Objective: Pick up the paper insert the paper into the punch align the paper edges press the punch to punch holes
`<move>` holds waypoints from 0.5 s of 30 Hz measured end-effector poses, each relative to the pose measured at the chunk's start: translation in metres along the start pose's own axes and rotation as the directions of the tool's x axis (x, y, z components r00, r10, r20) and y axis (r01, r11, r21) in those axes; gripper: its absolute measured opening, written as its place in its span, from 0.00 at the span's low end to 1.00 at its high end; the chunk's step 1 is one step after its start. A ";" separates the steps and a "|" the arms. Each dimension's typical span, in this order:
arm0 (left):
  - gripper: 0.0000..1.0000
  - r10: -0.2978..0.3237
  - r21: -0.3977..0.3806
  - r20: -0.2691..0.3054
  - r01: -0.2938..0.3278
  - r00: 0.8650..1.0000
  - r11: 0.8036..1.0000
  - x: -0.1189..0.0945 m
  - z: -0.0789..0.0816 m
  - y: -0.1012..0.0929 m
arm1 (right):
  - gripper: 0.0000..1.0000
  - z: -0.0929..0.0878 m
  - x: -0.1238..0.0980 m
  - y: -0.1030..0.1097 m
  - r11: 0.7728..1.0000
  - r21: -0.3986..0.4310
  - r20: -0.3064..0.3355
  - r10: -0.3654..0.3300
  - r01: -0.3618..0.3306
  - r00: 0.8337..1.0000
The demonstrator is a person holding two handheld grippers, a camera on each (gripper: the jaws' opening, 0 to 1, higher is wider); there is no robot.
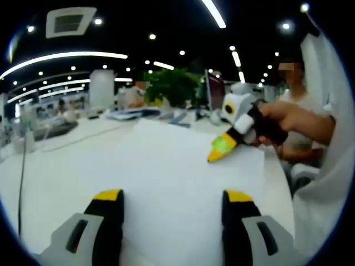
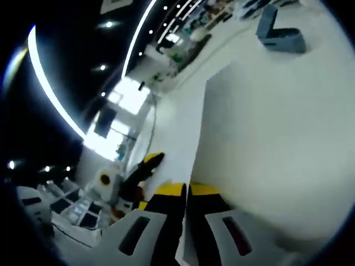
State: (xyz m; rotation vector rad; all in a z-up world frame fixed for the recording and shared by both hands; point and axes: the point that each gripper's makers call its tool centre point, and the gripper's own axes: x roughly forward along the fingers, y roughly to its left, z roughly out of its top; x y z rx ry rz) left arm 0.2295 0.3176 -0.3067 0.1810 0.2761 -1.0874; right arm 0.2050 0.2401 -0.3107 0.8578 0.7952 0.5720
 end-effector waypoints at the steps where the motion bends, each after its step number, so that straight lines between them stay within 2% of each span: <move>1: 0.71 0.000 0.000 0.000 0.000 1.000 1.000 0.000 0.000 0.000 | 0.04 0.000 0.000 0.000 1.000 0.009 0.003 0.005 -0.005 1.000; 4: 0.71 0.000 -0.004 -0.001 0.000 1.000 1.000 0.000 0.000 0.001 | 0.04 0.003 0.000 0.000 0.999 0.052 0.015 0.013 -0.014 1.000; 8: 0.69 -0.011 -0.129 0.011 0.012 1.000 0.992 -0.005 0.005 0.003 | 0.04 0.010 -0.001 -0.003 0.989 0.135 0.046 0.054 -0.060 0.997; 11: 0.65 0.014 -0.252 -0.030 -0.021 0.999 0.967 -0.012 0.007 0.006 | 0.04 0.015 -0.001 -0.006 0.981 0.177 0.056 0.071 -0.080 0.996; 14: 0.66 0.013 -0.310 -0.062 -0.031 0.998 0.950 -0.020 0.010 0.003 | 0.04 0.022 -0.002 -0.008 0.966 0.232 0.087 0.096 -0.114 0.992; 15: 0.67 0.004 -0.360 -0.059 -0.025 0.998 0.933 -0.023 0.013 -0.002 | 0.04 0.026 -0.001 -0.006 0.962 0.244 0.102 0.100 -0.123 0.990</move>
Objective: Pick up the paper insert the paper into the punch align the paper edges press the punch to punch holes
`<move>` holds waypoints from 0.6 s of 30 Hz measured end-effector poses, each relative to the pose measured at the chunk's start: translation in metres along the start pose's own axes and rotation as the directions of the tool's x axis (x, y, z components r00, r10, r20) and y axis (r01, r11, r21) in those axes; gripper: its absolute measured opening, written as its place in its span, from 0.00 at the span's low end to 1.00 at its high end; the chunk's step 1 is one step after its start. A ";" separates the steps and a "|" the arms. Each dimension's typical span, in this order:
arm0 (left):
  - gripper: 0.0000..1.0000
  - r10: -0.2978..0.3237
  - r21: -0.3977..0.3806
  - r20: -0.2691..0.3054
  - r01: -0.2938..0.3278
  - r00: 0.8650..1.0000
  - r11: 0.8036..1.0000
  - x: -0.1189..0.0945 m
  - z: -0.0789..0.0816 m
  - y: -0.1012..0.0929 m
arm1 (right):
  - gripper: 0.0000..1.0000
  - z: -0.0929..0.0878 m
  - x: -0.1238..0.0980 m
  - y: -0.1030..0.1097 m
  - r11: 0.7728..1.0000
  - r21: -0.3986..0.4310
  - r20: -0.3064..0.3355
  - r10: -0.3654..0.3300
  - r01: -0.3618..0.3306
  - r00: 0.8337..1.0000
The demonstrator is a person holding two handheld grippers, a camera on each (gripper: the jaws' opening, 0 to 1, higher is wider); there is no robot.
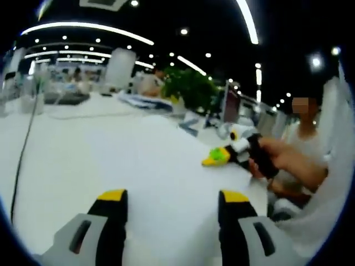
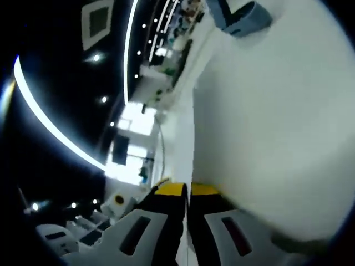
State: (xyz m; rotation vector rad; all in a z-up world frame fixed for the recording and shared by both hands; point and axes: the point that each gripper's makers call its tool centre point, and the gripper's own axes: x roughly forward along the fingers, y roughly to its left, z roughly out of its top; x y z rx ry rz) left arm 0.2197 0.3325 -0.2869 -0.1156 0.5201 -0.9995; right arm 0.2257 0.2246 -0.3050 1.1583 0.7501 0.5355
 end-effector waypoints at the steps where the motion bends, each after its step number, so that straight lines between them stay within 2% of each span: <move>1: 0.67 -0.008 -0.031 0.002 0.008 1.000 0.999 -0.002 0.000 -0.003 | 0.04 0.003 0.000 -0.001 1.000 0.006 0.008 -0.004 0.004 1.000; 3: 0.68 -0.030 -0.126 0.011 0.031 0.999 0.992 -0.008 0.001 -0.011 | 0.04 0.008 0.001 -0.001 1.000 0.016 0.029 -0.002 0.001 1.000; 5: 0.66 -0.021 -0.201 -0.057 0.009 0.998 0.979 -0.012 -0.012 -0.010 | 0.04 0.014 0.004 0.001 0.999 0.049 0.049 0.015 -0.017 0.999; 6: 0.64 -0.041 -0.155 -0.018 0.037 0.999 0.987 -0.011 -0.006 -0.010 | 0.04 0.015 0.006 0.001 0.998 0.061 0.053 0.022 -0.025 0.998; 7: 0.65 -0.016 -0.219 -0.022 0.011 1.000 0.976 -0.017 -0.009 -0.009 | 0.03 0.017 0.007 0.002 0.997 0.068 0.057 0.027 -0.031 0.998; 8: 0.66 -0.011 -0.251 -0.019 0.006 1.000 0.968 -0.021 -0.009 -0.009 | 0.03 0.020 0.008 0.001 0.997 0.070 0.059 0.030 -0.034 0.998; 11: 0.72 -0.017 -0.278 -0.012 0.013 1.000 0.961 -0.028 -0.005 -0.015 | 0.03 0.025 0.011 0.002 0.997 0.069 0.079 0.027 -0.032 0.997; 14: 0.72 -0.046 -0.296 0.021 0.050 0.999 0.954 -0.035 0.003 -0.026 | 0.03 0.030 0.015 0.003 0.996 0.080 0.093 0.036 -0.044 0.995; 16: 0.73 -0.081 -0.349 0.054 0.095 0.995 0.932 -0.037 0.009 -0.036 | 0.03 0.034 0.020 0.006 0.993 0.104 0.105 0.054 -0.064 0.993; 18: 0.73 -0.104 -0.402 0.057 0.119 0.993 0.908 -0.034 0.007 -0.041 | 0.03 0.037 0.024 0.009 0.991 0.112 0.113 0.065 -0.078 0.991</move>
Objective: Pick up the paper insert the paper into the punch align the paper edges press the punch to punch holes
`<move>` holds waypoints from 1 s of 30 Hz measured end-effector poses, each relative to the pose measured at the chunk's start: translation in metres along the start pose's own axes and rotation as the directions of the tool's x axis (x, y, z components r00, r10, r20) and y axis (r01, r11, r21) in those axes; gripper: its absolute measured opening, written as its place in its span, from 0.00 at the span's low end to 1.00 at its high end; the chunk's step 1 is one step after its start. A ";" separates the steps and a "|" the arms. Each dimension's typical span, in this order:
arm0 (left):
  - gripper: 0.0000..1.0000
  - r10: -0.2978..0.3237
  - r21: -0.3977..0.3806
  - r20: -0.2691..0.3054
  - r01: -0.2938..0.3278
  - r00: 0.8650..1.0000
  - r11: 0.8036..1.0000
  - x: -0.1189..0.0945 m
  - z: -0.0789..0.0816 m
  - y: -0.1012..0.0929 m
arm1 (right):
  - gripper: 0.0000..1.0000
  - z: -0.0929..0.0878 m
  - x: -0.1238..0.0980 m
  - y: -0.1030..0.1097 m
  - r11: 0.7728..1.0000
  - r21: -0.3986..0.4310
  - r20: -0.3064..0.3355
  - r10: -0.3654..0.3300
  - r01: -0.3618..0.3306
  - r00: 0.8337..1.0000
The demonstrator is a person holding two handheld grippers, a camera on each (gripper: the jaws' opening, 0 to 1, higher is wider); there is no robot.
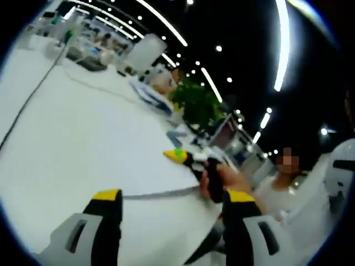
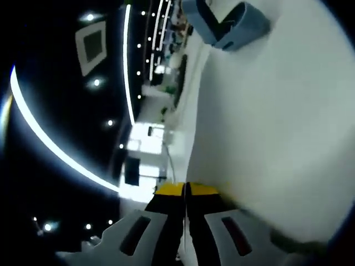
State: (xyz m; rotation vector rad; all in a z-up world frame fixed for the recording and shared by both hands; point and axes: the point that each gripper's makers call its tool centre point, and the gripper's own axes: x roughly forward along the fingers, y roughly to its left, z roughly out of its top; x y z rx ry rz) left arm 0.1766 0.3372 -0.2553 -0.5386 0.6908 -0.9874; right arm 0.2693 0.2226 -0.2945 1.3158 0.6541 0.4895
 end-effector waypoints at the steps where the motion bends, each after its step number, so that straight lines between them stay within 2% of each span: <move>1: 0.72 0.004 -0.021 -0.020 -0.004 1.000 1.000 0.004 -0.004 0.004 | 0.03 0.002 0.002 0.001 1.000 0.004 0.005 0.007 -0.007 1.000; 2: 0.71 0.018 -0.040 -0.032 -0.020 0.999 0.999 0.007 -0.006 0.008 | 0.03 0.003 0.004 0.002 1.000 0.004 0.006 0.012 -0.012 1.000; 5: 0.71 0.041 -0.070 -0.002 -0.041 0.999 0.997 0.011 0.000 0.012 | 0.03 0.004 0.008 0.001 1.000 0.014 0.016 0.020 -0.020 1.000; 8: 0.72 0.008 -0.146 0.024 -0.005 1.000 0.989 0.017 0.004 0.006 | 0.03 0.005 0.011 0.004 0.997 0.053 0.027 0.051 -0.052 0.998; 10: 0.72 -0.019 -0.211 0.041 0.027 0.999 0.977 0.023 0.004 0.002 | 0.03 0.004 0.013 0.008 0.996 0.054 0.031 0.065 -0.066 0.997; 13: 0.75 -0.062 -0.316 0.080 0.084 0.995 0.945 0.031 0.006 -0.003 | 0.03 0.000 0.014 0.010 0.996 0.045 0.026 0.070 -0.071 0.997; 19: 0.74 -0.071 -0.477 0.173 0.147 0.982 0.867 0.039 0.018 0.004 | 0.03 -0.004 0.014 0.017 0.988 0.090 0.034 0.119 -0.122 0.992; 22: 0.75 -0.053 -0.551 0.244 0.184 0.968 0.814 0.039 0.027 0.011 | 0.03 -0.005 0.013 0.017 0.985 0.108 0.038 0.132 -0.135 0.991; 24: 0.76 -0.056 -0.582 0.291 0.223 0.955 0.782 0.039 0.032 0.013 | 0.03 -0.007 0.013 0.017 0.985 0.107 0.039 0.133 -0.137 0.990; 25: 0.77 -0.044 -0.607 0.321 0.241 0.946 0.758 0.039 0.035 0.017 | 0.03 -0.008 0.013 0.017 0.986 0.100 0.038 0.131 -0.134 0.991; 27: 0.79 -0.030 -0.638 0.348 0.260 0.937 0.725 0.039 0.037 0.023 | 0.03 -0.008 0.012 0.016 0.985 0.107 0.039 0.133 -0.136 0.990; 28: 0.78 -0.029 -0.646 0.357 0.269 0.934 0.714 0.038 0.037 0.025 | 0.03 -0.008 0.012 0.016 0.984 0.112 0.038 0.137 -0.141 0.990; 30: 0.79 -0.024 -0.644 0.372 0.276 0.928 0.713 0.037 0.038 0.027 | 0.03 -0.009 0.012 0.017 0.984 0.112 0.037 0.137 -0.141 0.990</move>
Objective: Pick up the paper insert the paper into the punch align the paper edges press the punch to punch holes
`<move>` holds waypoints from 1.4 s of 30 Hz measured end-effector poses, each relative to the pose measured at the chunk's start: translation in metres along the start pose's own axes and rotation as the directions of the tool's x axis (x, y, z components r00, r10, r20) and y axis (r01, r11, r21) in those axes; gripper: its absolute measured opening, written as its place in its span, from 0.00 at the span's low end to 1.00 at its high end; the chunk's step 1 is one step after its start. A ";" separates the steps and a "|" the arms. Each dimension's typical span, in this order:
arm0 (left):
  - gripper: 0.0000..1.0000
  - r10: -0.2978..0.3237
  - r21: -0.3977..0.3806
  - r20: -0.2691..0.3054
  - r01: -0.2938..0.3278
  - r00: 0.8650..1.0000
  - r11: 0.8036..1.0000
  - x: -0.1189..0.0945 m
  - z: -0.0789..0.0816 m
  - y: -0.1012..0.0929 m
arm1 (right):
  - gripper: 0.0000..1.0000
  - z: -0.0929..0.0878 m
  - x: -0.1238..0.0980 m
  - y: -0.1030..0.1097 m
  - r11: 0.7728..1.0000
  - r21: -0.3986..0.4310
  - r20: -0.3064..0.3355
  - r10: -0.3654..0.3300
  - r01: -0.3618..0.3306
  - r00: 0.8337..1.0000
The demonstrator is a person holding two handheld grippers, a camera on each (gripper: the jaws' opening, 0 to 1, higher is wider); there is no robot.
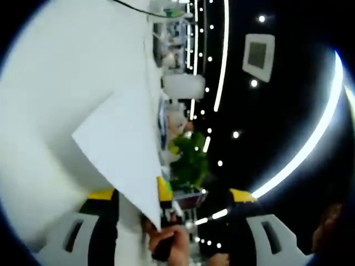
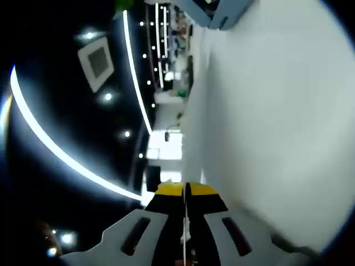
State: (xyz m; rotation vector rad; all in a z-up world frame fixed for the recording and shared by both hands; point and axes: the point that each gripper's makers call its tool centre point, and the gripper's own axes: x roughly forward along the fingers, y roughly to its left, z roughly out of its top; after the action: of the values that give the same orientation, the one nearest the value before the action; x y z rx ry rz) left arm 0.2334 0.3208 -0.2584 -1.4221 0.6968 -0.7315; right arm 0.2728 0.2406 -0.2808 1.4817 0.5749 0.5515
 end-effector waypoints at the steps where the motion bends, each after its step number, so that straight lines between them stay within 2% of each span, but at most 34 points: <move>1: 0.79 -0.001 0.001 0.007 0.001 1.000 1.000 0.000 0.001 -0.001 | 0.03 0.000 0.000 0.000 1.000 0.000 -0.001 0.001 -0.001 1.000; 5: 0.77 -0.007 -0.003 0.061 0.007 0.998 1.000 -0.001 0.011 -0.001 | 0.03 -0.003 0.000 0.004 1.000 0.016 -0.004 0.016 -0.016 1.000; 8: 0.64 -0.023 -0.010 0.088 0.024 0.996 1.000 -0.001 0.017 0.003 | 0.03 -0.006 0.000 0.005 1.000 0.008 -0.010 0.014 -0.014 1.000; 10: 0.59 -0.040 -0.049 0.103 0.045 0.994 0.998 -0.002 0.021 0.004 | 0.03 -0.008 0.000 0.003 1.000 -0.016 -0.015 -0.002 0.002 1.000; 18: 0.57 -0.041 -0.039 0.106 0.045 0.994 0.998 -0.001 0.022 0.002 | 0.03 -0.013 0.000 0.006 1.000 0.007 -0.027 0.011 -0.011 1.000; 24: 0.36 -0.038 -0.022 0.125 0.041 0.991 0.999 -0.002 0.023 0.010 | 0.03 -0.014 -0.001 0.006 1.000 -0.001 -0.032 0.010 -0.010 0.999; 28: 0.33 -0.046 -0.041 0.131 0.052 0.990 0.998 -0.003 0.026 0.009 | 0.04 -0.014 -0.002 0.002 1.000 0.010 -0.031 0.003 -0.002 1.000; 33: 0.19 -0.032 -0.047 0.138 0.039 0.990 0.998 -0.004 0.028 0.016 | 0.04 -0.018 0.000 0.001 1.000 0.013 -0.043 0.003 -0.002 0.999; 35: 0.19 -0.031 -0.015 0.154 0.033 0.988 0.999 -0.004 0.031 0.016 | 0.04 -0.018 -0.001 0.001 1.000 0.006 -0.042 0.000 0.001 0.999; 42: 0.19 -0.033 0.003 0.147 0.033 0.989 0.999 -0.003 0.029 0.015 | 0.04 -0.021 -0.004 0.002 1.000 -0.011 -0.055 -0.003 0.002 0.999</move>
State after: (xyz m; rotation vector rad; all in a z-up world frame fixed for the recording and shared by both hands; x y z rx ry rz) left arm 0.2553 0.3410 -0.2729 -1.4735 0.5598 -0.6453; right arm 0.2566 0.2538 -0.2784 1.4589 0.6156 0.5937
